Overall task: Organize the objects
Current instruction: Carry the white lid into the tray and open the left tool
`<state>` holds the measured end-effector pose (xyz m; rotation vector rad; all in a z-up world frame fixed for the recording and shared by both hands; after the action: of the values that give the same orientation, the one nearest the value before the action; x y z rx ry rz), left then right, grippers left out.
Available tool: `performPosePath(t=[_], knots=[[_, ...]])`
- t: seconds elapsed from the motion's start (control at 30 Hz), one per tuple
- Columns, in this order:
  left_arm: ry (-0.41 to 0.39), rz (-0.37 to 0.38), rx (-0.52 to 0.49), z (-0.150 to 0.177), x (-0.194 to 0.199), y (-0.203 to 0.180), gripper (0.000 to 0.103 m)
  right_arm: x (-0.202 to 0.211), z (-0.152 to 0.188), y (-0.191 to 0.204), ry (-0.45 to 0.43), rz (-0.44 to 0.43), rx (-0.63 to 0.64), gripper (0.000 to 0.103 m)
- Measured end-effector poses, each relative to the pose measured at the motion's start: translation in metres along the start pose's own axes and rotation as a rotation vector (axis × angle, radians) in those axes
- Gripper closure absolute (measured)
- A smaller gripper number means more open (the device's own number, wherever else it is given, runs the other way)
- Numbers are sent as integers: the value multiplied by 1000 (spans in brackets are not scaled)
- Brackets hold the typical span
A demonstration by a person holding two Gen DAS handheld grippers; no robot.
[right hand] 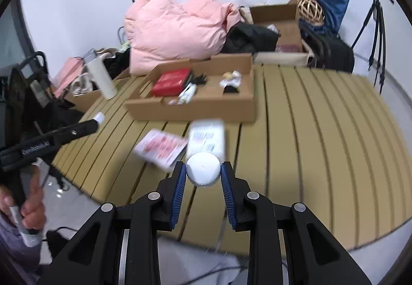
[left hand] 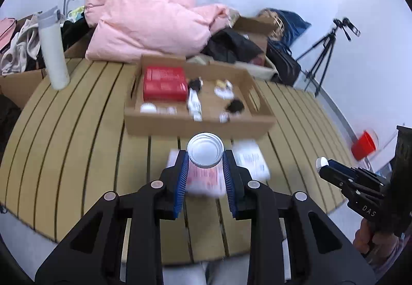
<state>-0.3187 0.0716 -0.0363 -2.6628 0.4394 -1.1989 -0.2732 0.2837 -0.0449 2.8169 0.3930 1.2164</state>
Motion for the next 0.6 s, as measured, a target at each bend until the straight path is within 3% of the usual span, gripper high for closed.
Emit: performPosePath(t=[0.13,0.23,0.33,0.4,0.5,0.53,0.57,0.6], knots=[[23,-39,-31,-41,-39,4,79,-31,-61,-1,-8,-31,38,72],[142,-64,-15,-58,-98,18,79,-90,-102,-4,60,-85,27,72],[238,-94,-5,-67,-149,30,79,-157,-126,-9,151,-73,-2,72],[267,-161,13,-71,-173,41,79,-191,-135,-9,192,-58,-23,72],[294,-153,41,-72,-190,51,73,-239,-144,-8,242,-53,-48,71],[309,-136,64,-72,-194,55,68,-245,-146,-11,227,-57,-48,62],[308,-123,80,-73,-193,58,65,-249,-148,-13,205,-64,-51,32],[303,-117,89,-74,-191,60,57,-251,-151,-16,188,-62,-57,17]])
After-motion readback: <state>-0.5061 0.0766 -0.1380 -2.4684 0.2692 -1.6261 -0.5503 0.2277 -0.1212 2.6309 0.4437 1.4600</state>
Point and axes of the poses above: each gripper's, at about its wrist camera, not at the fingertips, and x roughly against the way its jaws point, y to its left, z to its underside, the point moved 4 cm from there along -x, roughly the way its jaws point, and after that the axes turned 2 degrees about x, right-handed, at the moved point
